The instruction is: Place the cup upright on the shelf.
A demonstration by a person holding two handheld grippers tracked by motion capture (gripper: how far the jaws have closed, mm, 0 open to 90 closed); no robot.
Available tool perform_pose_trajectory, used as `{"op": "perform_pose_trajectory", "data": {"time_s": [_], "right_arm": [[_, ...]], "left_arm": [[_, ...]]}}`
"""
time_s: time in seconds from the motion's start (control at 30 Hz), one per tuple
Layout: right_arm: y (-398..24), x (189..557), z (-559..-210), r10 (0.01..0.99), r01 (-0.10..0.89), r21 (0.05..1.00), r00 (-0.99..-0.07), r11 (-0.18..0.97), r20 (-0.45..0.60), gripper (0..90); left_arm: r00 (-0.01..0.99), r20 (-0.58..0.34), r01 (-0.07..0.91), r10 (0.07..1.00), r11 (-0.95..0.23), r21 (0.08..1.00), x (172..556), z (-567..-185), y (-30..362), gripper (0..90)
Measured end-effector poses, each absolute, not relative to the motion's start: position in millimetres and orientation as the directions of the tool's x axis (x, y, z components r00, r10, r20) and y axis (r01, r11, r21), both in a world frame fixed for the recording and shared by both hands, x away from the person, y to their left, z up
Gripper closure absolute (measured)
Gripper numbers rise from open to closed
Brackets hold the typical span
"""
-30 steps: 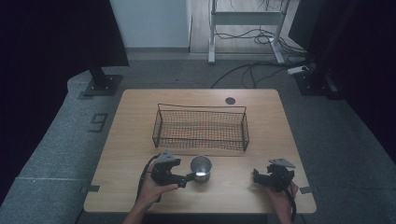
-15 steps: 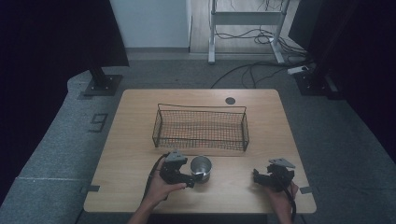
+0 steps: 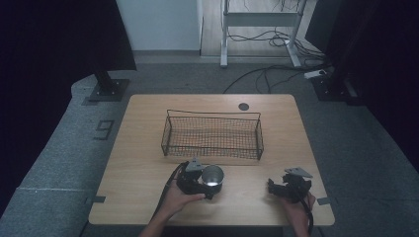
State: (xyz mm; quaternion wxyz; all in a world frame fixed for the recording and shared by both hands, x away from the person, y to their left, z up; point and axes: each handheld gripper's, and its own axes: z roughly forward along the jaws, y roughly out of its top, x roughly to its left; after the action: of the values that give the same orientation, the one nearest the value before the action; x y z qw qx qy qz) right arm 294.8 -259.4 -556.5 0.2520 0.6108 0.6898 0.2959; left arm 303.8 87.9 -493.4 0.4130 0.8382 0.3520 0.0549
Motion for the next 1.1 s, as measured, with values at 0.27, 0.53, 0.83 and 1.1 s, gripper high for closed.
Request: {"op": "perform_pose_trajectory", "data": {"time_s": [0.27, 0.53, 0.83, 1.1], "right_arm": [[-259.5, 294.8, -556.5, 0.992, 0.693, 0.717, -0.126, 0.078, 0.014, 0.6], [-259.5, 294.8, -556.5, 0.992, 0.693, 0.717, -0.126, 0.078, 0.014, 0.6], [-259.7, 294.9, -556.4, 0.992, 0.693, 0.716, -0.126, 0.078, 0.014, 0.7], [-259.7, 294.9, -556.4, 0.992, 0.693, 0.717, -0.126, 0.078, 0.014, 0.7]], "left_arm": [[0.75, -0.177, 0.537, 0.637, -0.431, 0.725, 306.5, -498.7, 78.0, 1.4], [0.725, -0.16, 0.548, 0.67, -0.422, 0.722, 308.4, -506.7, 75.6, 11.7], [0.725, -0.131, 0.525, 0.676, -0.42, 0.741, 305.8, -503.2, 79.6, 14.5], [0.732, -0.148, 0.523, 0.665, -0.409, 0.748, 304.6, -499.1, 86.5, 15.2]]}}
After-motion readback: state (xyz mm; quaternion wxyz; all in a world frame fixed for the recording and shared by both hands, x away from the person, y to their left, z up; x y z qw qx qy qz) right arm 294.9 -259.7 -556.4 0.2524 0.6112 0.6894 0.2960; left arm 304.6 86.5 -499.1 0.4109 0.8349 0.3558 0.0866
